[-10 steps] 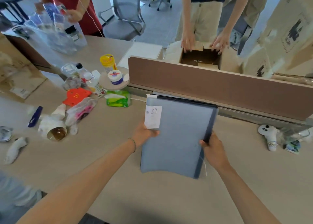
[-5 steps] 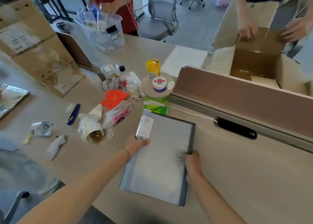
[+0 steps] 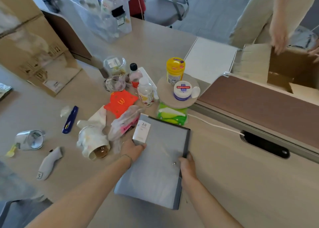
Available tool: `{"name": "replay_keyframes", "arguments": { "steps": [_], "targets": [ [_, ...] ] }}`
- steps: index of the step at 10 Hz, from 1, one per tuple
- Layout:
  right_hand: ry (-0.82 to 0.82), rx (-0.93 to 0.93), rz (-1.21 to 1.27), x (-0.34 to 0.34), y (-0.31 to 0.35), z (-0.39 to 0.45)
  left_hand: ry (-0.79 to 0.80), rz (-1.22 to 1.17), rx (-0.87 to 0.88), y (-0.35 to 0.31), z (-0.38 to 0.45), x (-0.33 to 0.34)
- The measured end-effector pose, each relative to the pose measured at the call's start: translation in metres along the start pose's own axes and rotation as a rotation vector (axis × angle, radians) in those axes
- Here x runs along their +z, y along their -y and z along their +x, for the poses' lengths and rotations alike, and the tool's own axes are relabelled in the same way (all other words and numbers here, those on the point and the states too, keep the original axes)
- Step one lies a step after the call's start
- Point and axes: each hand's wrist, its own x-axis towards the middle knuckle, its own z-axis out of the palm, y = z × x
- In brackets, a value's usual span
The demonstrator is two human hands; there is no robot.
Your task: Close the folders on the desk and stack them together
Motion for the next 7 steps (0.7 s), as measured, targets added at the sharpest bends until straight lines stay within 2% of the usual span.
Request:
{"name": "replay_keyframes", "arguments": {
  "steps": [2,3,5,6,7],
  "targets": [
    [-0.035,-0.01,-0.062,0.015,0.011,0.012,-0.068,0.092,0.021,-0.002,0.021,0.007],
    [-0.055,-0.021,-0.138,0.014,-0.004,0.026,-0.102,0.091,0.061,-0.009,0.014,0.008],
    [0.024,-0.024,-0.071,0.012,0.033,-0.02,-0.182,0.34,0.138,-0.019,-0.008,0.008],
    [0.07,-0.129,0.003,0.0,0.044,-0.041,-0.211,0.175,0.173,-0.029,-0.018,0.009],
    [0.112,-0.263,0.017,-0.013,0.065,-0.071,-0.272,-0.06,0.309,-0.064,-0.062,0.016]
  ]
}}
